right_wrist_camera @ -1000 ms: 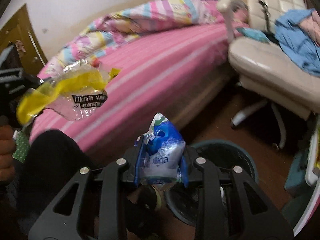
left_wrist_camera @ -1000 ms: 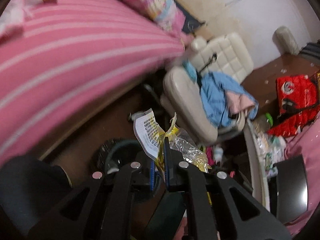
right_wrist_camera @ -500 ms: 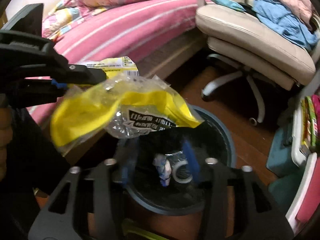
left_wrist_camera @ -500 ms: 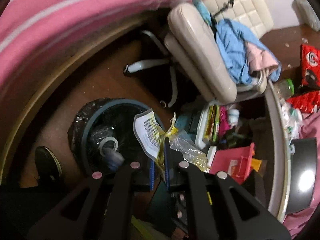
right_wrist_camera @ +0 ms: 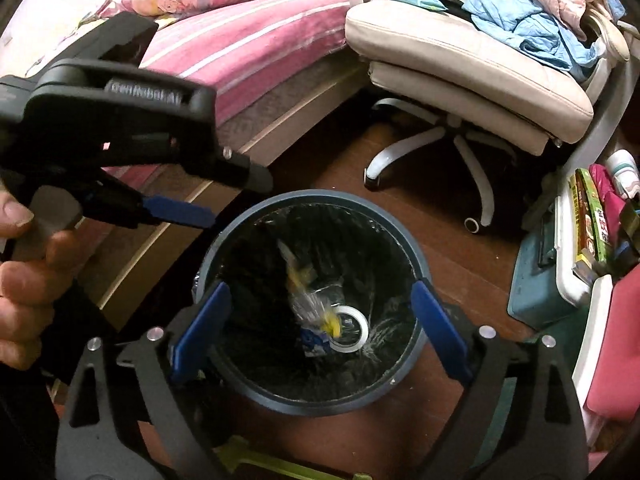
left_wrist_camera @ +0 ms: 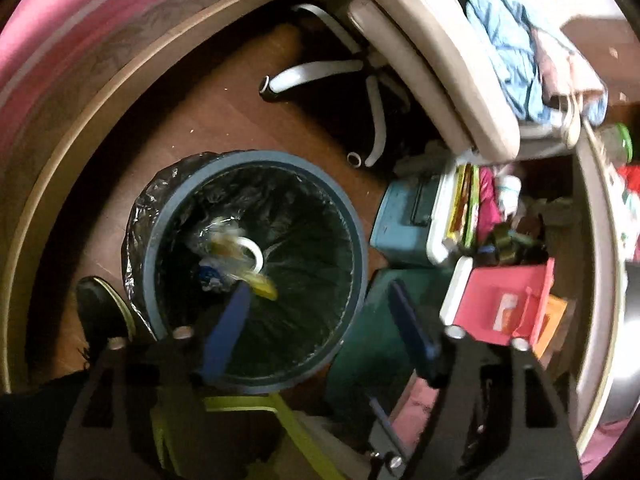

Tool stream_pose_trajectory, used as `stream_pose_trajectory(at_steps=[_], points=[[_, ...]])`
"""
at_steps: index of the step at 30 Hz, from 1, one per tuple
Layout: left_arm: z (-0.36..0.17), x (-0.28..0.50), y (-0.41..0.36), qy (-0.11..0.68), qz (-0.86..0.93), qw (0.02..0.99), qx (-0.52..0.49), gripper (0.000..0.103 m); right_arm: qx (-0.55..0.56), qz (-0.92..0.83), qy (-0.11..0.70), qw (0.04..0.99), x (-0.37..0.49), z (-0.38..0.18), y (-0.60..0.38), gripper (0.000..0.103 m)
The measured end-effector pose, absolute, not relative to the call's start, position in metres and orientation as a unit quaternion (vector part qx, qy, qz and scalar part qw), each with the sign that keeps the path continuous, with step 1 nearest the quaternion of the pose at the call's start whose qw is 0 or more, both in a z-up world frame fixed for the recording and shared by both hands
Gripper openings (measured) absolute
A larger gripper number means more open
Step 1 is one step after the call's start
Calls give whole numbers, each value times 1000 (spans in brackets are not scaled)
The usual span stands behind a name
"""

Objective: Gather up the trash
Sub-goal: 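Carry both items over the bin and open both tools to drop them, then move both tools back over the bed toward the red packet and white cloth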

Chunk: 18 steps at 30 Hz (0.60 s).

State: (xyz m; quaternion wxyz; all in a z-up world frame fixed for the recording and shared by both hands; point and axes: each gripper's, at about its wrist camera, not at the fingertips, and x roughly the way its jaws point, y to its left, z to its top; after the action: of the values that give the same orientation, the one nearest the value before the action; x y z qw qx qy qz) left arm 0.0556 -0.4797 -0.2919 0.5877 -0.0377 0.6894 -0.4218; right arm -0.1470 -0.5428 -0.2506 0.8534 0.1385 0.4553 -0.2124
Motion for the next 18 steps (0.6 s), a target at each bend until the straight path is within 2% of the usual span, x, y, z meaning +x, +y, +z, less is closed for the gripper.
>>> stream_pose_trajectory(at_steps=[4, 9, 18], points=[[-279, 67, -463, 683, -414, 595, -92, 80, 168, -166, 446, 864, -140, -237, -537, 92], [-224, 79, -418, 612, -419, 649, -171, 87, 163, -133, 409, 888, -125, -199, -517, 95], [-133, 113, -310, 480, -423, 721, -265, 89, 138, -60, 340, 928, -81, -122, -462, 96]])
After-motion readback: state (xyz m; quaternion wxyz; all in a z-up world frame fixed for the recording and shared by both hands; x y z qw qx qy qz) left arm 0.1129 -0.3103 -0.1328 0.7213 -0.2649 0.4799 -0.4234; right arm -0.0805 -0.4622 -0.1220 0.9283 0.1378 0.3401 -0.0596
